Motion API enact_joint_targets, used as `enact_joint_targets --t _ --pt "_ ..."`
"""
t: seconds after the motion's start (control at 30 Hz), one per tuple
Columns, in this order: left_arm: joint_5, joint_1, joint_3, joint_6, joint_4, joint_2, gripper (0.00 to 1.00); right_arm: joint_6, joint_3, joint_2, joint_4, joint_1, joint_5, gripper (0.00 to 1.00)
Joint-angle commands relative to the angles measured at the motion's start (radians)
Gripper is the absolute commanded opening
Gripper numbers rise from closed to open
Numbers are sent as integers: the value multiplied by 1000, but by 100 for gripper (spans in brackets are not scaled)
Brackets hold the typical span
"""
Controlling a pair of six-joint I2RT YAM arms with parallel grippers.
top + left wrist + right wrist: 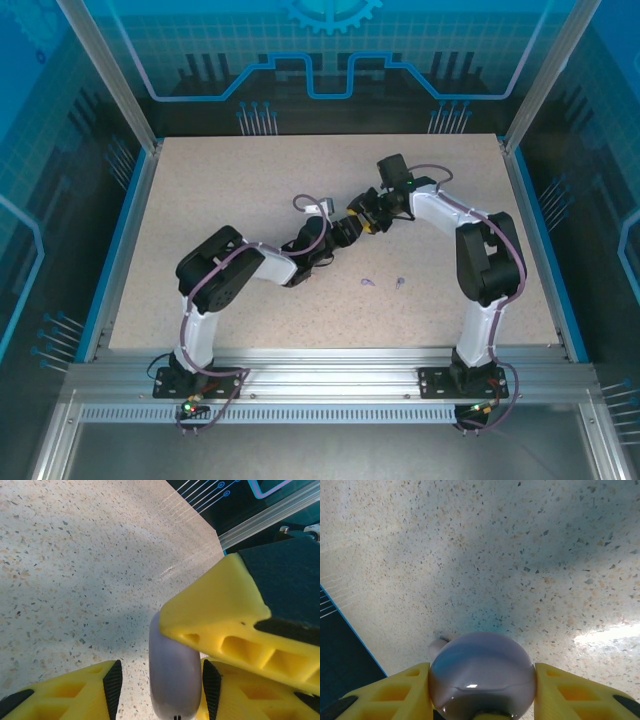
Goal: Insert the wireless bluetooth earbuds into the charging case
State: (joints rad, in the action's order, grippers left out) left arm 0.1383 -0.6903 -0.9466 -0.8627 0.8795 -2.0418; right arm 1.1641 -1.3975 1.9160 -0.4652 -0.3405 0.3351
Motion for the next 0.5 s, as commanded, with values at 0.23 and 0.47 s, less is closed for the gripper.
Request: enact_joint_targets --t 0.23,0.47 --pt "14 -6 -44 11 18 -20 37 7 17 -53 -3 -11 16 46" --pt "17 -5 -33 -6 15 -17 14 8 11 -47 -3 -11 11 46"
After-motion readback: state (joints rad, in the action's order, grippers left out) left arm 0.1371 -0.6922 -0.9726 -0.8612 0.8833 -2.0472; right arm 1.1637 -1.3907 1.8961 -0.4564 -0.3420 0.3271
